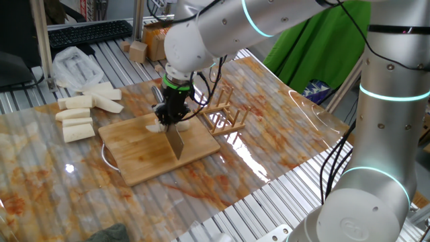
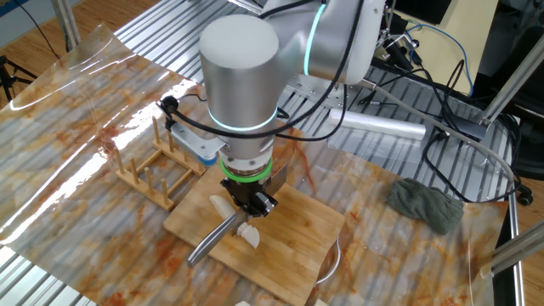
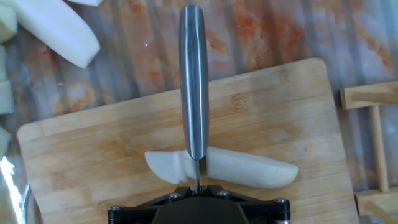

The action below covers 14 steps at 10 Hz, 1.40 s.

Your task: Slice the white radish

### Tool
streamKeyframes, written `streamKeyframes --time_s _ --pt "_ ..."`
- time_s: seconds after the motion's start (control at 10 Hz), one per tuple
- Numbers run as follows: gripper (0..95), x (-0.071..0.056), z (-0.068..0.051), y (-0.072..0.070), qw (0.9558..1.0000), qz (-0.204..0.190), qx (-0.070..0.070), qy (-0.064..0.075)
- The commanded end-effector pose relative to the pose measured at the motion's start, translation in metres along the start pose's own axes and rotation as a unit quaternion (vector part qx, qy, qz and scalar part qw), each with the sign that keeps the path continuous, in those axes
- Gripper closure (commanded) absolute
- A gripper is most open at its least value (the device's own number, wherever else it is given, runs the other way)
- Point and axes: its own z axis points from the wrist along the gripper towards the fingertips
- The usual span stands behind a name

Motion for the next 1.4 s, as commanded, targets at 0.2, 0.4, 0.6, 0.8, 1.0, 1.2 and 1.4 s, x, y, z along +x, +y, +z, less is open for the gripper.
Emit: streamKeyframes --time_s 0.2,0.4,0.6,0.8,1.0,1.2,1.4 --pt "95.0 0.002 -0.007 0.001 0.9999 -0.008 0.009 0.0" --pt "95.0 0.003 -0.018 0.0 0.9997 -0.013 0.02 0.004" --pt "95.0 0.005 -0.029 -0.001 0.9992 -0.018 0.035 0.009" --pt "95.0 0.007 -0.041 -0.005 0.9991 -0.014 0.036 0.017" --pt "95.0 0.006 -0.046 -0.014 0.9991 -0.018 0.034 0.021" --pt "95.0 0.005 -0.045 -0.018 0.999 -0.019 0.034 0.021" --pt "95.0 0.005 -0.045 -0.018 0.999 -0.018 0.034 0.021"
